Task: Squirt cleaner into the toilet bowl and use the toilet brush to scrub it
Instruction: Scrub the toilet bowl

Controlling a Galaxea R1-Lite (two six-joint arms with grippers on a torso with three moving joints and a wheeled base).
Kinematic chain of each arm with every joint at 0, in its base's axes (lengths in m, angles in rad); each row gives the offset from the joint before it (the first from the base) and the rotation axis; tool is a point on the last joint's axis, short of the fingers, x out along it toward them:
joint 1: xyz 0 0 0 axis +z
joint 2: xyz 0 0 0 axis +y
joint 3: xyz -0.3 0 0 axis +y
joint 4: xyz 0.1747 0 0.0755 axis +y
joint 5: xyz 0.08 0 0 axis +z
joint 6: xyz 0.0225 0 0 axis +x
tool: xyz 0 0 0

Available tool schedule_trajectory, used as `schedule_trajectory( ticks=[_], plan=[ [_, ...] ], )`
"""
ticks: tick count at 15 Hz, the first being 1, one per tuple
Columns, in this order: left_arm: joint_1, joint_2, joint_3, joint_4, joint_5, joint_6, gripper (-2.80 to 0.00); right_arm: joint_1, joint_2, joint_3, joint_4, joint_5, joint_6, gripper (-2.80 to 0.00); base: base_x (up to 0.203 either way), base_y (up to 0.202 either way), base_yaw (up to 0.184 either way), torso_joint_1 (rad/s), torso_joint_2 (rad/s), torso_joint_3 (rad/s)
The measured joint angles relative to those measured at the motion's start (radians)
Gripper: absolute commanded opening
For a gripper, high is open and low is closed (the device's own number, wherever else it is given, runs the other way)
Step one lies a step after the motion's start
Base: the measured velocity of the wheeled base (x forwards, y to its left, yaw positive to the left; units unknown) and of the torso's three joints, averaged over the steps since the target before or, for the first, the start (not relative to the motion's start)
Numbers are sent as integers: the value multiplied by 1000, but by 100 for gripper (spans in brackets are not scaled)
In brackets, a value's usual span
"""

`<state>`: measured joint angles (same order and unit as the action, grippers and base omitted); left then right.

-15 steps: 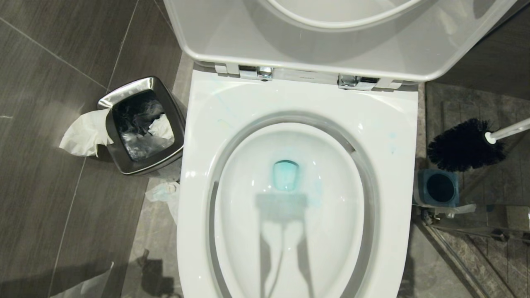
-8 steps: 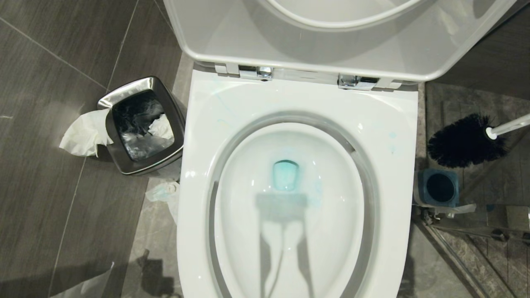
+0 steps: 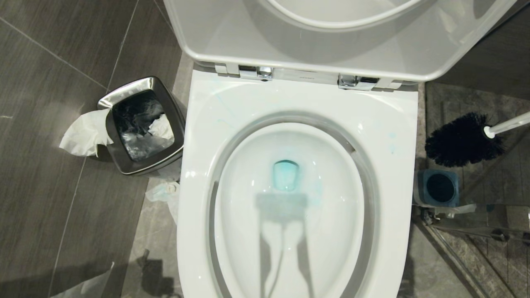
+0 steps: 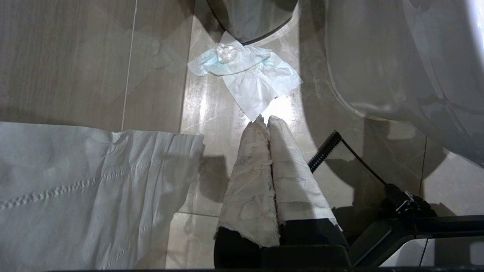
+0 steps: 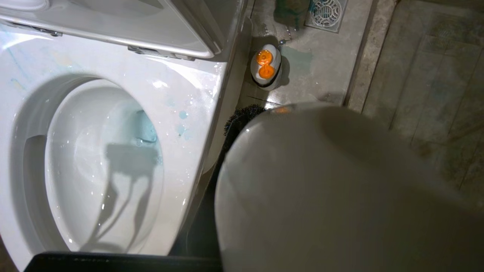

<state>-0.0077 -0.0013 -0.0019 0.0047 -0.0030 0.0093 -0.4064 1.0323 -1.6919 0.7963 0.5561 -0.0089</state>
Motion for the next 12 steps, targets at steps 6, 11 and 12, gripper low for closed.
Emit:
schedule_trajectory(
  ticks=[6,11,12],
  plan=[
    [0,0,1,-1,0,-1,-280,0,-2,0,0,0,0,-280,0,0,0,1,2,69],
    [0,0,1,-1,0,-2,-280,0,-6,0,1,0,0,-280,0,0,0,5,-1,194],
    [0,0,1,-1,0,-2,-280,0,-7,0,1,0,0,-280,0,0,0,0,2,199]
  ],
)
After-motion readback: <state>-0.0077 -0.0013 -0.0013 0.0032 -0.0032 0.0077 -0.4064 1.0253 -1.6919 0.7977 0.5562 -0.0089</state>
